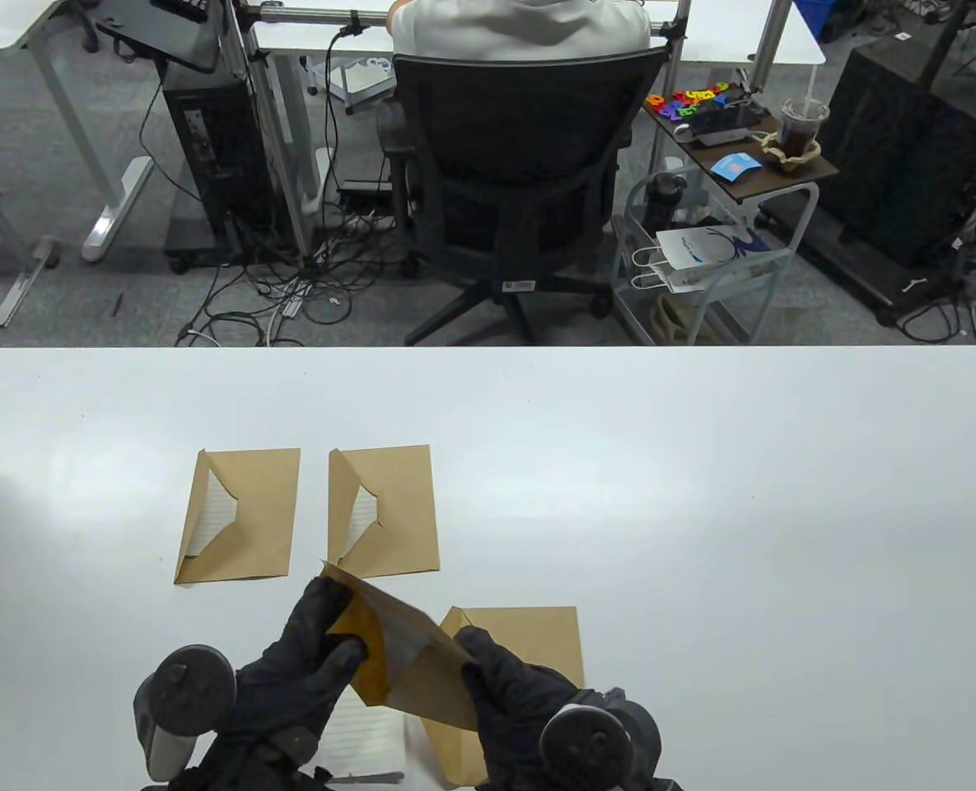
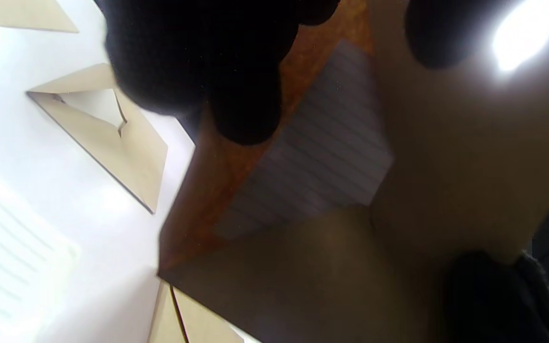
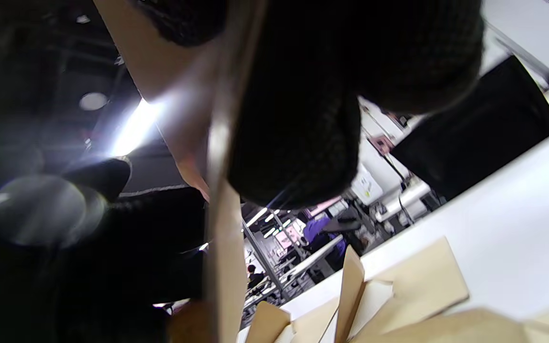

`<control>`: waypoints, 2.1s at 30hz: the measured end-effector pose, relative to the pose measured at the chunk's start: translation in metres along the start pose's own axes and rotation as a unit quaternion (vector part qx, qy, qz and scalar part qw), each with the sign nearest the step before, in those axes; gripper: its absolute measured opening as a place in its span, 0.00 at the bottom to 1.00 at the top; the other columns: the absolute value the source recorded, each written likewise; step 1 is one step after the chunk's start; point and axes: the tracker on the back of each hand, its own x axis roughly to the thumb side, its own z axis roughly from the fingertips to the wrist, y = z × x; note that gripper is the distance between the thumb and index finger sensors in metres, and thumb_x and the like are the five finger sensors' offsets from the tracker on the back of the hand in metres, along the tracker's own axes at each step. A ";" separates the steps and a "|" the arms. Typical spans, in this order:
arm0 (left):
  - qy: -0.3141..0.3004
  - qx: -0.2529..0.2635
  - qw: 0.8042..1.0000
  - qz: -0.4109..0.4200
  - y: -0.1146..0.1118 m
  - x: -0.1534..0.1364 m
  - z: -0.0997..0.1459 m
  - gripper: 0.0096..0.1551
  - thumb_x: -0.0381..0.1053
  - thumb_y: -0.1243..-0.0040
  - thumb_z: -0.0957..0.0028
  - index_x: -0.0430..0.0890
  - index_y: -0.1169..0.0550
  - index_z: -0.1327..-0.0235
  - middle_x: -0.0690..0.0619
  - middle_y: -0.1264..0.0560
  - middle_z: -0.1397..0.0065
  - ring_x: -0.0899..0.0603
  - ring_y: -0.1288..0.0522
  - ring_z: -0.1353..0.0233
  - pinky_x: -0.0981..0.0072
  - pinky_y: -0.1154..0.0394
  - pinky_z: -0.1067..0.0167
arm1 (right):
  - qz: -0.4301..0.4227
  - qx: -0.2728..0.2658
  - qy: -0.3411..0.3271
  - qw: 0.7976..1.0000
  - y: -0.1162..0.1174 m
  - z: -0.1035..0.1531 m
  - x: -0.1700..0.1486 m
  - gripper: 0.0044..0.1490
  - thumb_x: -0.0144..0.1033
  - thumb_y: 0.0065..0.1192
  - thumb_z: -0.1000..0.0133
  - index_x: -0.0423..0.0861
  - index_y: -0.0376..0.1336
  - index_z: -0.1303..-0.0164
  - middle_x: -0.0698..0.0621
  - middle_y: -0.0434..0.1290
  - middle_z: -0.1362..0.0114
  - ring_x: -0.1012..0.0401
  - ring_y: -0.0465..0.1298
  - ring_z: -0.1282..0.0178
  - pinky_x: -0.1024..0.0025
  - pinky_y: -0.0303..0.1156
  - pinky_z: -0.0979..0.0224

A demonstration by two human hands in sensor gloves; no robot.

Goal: Pull paper from envelopes and stack

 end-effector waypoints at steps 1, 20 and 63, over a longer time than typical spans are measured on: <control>0.000 -0.008 1.000 0.013 -0.001 -0.001 0.000 0.52 0.69 0.42 0.47 0.43 0.45 0.19 0.45 0.36 0.20 0.43 0.14 0.39 0.54 0.15 0.50 | 0.012 -0.002 -0.011 1.000 0.001 0.001 0.003 0.29 0.41 0.58 0.51 0.50 0.65 0.38 0.49 0.85 0.49 0.61 0.90 0.68 0.60 0.84 0.58; 0.036 -0.035 0.987 0.150 -0.001 -0.020 -0.004 0.50 0.62 0.33 0.48 0.47 0.42 0.20 0.51 0.30 0.27 0.51 0.12 0.53 0.61 0.14 0.56 | -0.023 0.014 0.016 1.000 0.001 -0.001 -0.003 0.29 0.42 0.58 0.51 0.49 0.64 0.38 0.50 0.85 0.49 0.61 0.90 0.67 0.60 0.84 0.57; 0.345 -0.229 0.909 -0.052 0.006 -0.079 -0.015 0.25 0.53 0.29 0.49 0.41 0.15 0.45 0.47 0.13 0.56 0.51 0.10 0.74 0.59 0.13 0.75 | -0.176 -0.060 0.284 0.941 -0.056 -0.014 -0.080 0.29 0.42 0.58 0.50 0.47 0.66 0.39 0.49 0.85 0.50 0.59 0.90 0.67 0.58 0.84 0.56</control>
